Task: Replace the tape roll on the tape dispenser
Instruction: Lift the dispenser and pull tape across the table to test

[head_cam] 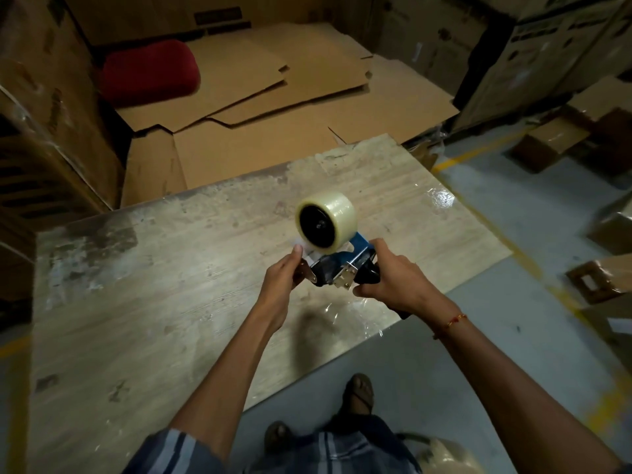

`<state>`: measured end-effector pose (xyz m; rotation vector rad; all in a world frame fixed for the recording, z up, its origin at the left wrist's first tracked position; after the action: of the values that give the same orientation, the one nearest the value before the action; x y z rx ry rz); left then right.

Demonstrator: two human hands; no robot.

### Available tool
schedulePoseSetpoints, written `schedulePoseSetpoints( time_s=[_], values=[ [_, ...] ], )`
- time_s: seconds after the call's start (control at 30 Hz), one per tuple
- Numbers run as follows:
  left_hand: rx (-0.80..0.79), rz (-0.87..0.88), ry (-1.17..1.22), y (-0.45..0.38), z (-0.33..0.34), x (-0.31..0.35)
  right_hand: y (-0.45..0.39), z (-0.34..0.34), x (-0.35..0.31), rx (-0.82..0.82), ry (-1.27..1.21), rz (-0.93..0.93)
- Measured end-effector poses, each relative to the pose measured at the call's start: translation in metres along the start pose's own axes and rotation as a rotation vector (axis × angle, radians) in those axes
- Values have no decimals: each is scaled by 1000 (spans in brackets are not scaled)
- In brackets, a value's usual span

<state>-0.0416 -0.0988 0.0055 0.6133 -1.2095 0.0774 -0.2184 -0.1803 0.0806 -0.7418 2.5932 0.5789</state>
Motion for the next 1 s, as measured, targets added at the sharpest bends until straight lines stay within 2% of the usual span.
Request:
schedulePoseSetpoints(
  time_s=[0.13, 0.3, 0.47, 0.67, 0.8, 1.0],
  values=[
    [-30, 5, -25, 1, 4, -9, 4, 10, 19, -47, -80, 6],
    [10, -21, 18, -3, 7, -25, 17, 16, 38, 59, -89, 4],
    [108, -127, 255, -9, 0, -35, 33, 30, 56, 110, -370, 64],
    [115, -252, 249, -11, 2, -52, 44, 31, 65, 210, -636, 74],
    [67, -282, 298, -15, 9, -50, 50, 29, 68, 245, -702, 54],
    [-61, -359, 204, -21, 20, -40, 53, 19, 69, 253, -614, -81]
  ],
)
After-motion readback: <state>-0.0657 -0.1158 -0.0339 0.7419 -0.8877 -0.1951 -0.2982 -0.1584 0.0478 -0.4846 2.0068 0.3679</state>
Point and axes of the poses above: each hand's wrist, its own y-axis away from the middle knuckle, its own z-axis out of the palm, x = y × z, the point moved 8 cm from there along -y, towards the middle knuckle, and after that the axes turned 1 degree about -z, right-handed, at the moved point
